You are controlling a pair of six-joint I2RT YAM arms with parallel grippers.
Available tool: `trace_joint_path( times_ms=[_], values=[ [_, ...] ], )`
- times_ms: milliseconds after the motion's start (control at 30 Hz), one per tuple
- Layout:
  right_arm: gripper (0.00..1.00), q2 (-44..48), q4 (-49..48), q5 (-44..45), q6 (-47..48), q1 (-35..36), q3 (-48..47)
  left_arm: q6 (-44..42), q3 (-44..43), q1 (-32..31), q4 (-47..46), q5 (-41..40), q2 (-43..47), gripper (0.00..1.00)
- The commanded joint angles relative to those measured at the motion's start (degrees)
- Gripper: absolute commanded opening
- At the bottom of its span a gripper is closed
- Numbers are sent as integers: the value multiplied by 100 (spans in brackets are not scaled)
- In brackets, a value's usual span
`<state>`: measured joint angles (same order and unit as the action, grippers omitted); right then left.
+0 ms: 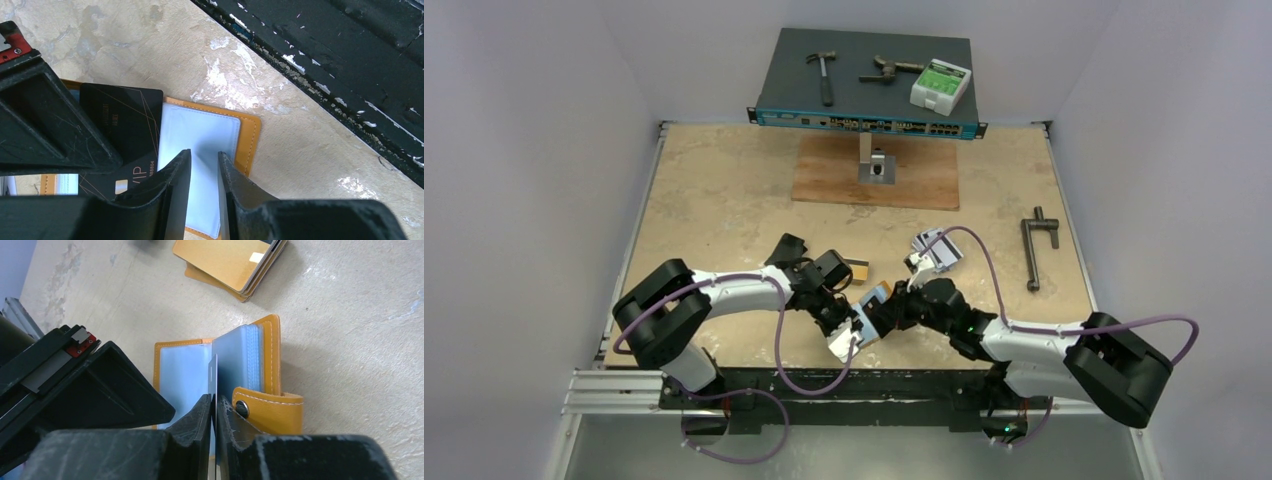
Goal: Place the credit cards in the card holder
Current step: Insert the credit card into the card holder.
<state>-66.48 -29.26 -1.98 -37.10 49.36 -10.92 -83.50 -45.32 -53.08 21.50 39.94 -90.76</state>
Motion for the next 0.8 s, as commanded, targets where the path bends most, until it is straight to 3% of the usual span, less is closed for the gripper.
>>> trace_joint_path(
  times_ms=[0,33,433,767],
  values=[
    [4,53,45,191,68,-23,-207,-73,-10,-40,-6,106,52,25],
    [0,68,25,240,71,-23,-202,-89,16,-42,14,116,74,25],
    [0,-163,-1834,876,-619,-24,442,-187,241,-48,149,188,215,24],
    [0,-1351,-3008,604,-759,-24,505,-238,243,-79,203,216,195,25]
  ],
)
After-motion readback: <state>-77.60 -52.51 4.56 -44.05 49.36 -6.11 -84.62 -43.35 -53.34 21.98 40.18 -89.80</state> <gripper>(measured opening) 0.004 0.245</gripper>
